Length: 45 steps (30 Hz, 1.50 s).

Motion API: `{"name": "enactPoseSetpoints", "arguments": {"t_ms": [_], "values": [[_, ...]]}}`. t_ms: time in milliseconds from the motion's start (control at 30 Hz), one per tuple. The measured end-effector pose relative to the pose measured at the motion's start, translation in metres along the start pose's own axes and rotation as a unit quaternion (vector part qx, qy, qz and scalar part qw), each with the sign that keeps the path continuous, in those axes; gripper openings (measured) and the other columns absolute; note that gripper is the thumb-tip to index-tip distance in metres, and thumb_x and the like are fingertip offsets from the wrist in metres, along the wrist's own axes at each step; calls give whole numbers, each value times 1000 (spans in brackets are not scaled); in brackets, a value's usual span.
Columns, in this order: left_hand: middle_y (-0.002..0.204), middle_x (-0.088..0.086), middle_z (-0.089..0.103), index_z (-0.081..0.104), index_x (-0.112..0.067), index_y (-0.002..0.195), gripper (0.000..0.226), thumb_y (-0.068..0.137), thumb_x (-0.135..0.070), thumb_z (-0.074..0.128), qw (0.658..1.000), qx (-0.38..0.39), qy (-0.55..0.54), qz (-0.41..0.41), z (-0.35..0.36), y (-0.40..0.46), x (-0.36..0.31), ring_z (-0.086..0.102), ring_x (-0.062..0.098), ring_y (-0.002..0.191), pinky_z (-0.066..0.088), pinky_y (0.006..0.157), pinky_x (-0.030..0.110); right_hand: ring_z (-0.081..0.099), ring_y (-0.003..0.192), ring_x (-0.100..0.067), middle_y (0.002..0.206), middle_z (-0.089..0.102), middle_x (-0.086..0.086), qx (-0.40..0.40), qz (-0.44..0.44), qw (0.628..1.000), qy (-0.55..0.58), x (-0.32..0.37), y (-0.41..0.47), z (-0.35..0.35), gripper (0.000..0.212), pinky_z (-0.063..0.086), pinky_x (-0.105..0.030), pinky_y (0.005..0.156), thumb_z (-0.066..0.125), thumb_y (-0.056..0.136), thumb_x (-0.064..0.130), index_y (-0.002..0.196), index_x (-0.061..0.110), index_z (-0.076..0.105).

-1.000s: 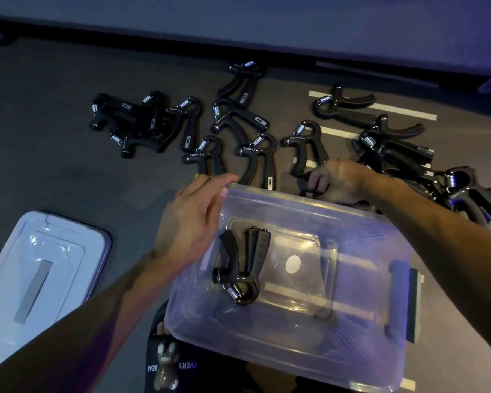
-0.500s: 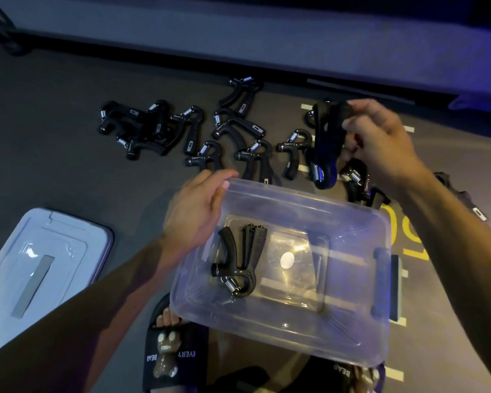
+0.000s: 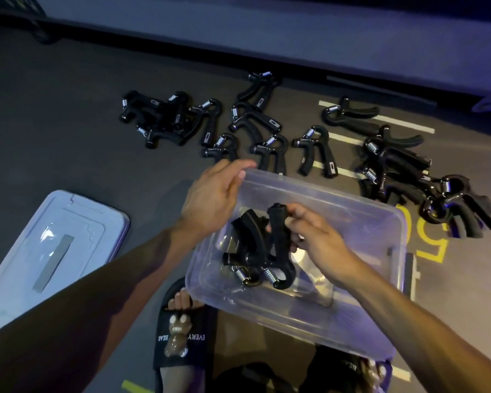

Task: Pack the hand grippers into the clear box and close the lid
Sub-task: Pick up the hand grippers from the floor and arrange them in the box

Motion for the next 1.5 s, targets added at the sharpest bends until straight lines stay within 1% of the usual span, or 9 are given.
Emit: {"name": "enactPoseSetpoints", "arguments": {"t_ms": [167, 333, 433, 567, 667, 733, 1033, 1267, 1500], "values": [[92, -13, 45, 58, -35, 136, 34, 109, -31, 38, 1000, -1, -8, -4, 0, 1, 0, 55, 16, 95, 40, 80, 27, 54, 46, 1, 89, 66, -13, -19, 71, 996, 52, -28, 27, 7, 25, 38, -18, 47, 33, 102, -2, 111, 6, 55], [94, -12, 50, 60, -33, 135, 35, 108, -31, 38, 1000, -8, -16, -4, -1, 1, -1, 57, 16, 95, 45, 82, 29, 40, 44, -5, 77, 72, -7, -33, 113, 985, 123, -53, 38, 9, 29, 30, -23, 48, 34, 102, 0, 98, 10, 61], [95, -11, 53, 60, -33, 134, 33, 108, -30, 40, 1000, -9, -22, -6, -2, 0, -2, 57, 16, 96, 46, 82, 31, 46, 54, -9, 72, 64, -2, -57, 98, 993, 28, -59, 40, 2, 29, 44, -23, 51, 37, 102, 0, 101, 13, 63], [94, -12, 52, 60, -35, 133, 34, 107, -34, 38, 999, -8, -31, -14, -2, -1, -3, 57, 16, 96, 48, 85, 34, 61, 67, -17, 87, 59, 1, -93, 82, 987, -103, -65, 30, 0, 11, 58, -33, 60, 56, 98, 10, 108, 15, 55], [96, -9, 56, 59, -37, 133, 36, 106, -37, 36, 999, -6, -34, -21, -3, -1, -3, 58, 17, 97, 49, 85, 36, 66, 85, -23, 98, 65, 0, -76, 36, 942, -324, -67, 26, 2, 38, 57, -39, 77, 70, 89, 30, 116, 13, 49], [96, -9, 56, 59, -38, 133, 36, 106, -38, 36, 999, -4, -32, -22, -4, -2, -4, 58, 17, 97, 50, 85, 38, 64, 89, -25, 98, 67, -3, -81, 40, 907, -412, -69, 25, 1, 43, 51, -34, 77, 70, 87, 39, 113, 15, 46], [98, -10, 56, 58, -38, 134, 37, 106, -39, 34, 999, 2, -30, -29, -4, -2, -5, 58, 16, 98, 50, 85, 37, 59, 82, -25, 90, 63, -4, -109, 44, 903, -412, -65, 24, 7, 22, 43, -29, 69, 64, 90, 31, 101, 15, 53], [99, -10, 57, 57, -39, 134, 34, 107, -38, 36, 999, 6, -28, -38, -3, -2, -3, 57, 15, 99, 49, 86, 36, 70, 76, -29, 84, 72, -10, -109, 65, 922, -365, -78, 27, 7, 18, 58, -39, 75, 65, 90, 33, 87, 25, 49], [106, -8, 61, 58, -38, 134, 34, 108, -35, 37, 999, 3, -26, -38, -3, -2, -3, 59, 16, 103, 50, 87, 37, 64, 85, -31, 90, 69, -9, -72, 43, 881, -465, -73, 22, 11, 22, 39, -28, 66, 63, 92, 36, 95, 19, 50]]}}
Point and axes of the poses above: each hand's wrist, its own y-axis towards the middle knuckle, its own z-axis out of the palm, x = y × z, the point moved 4 cm from there along y, towards the middle knuckle
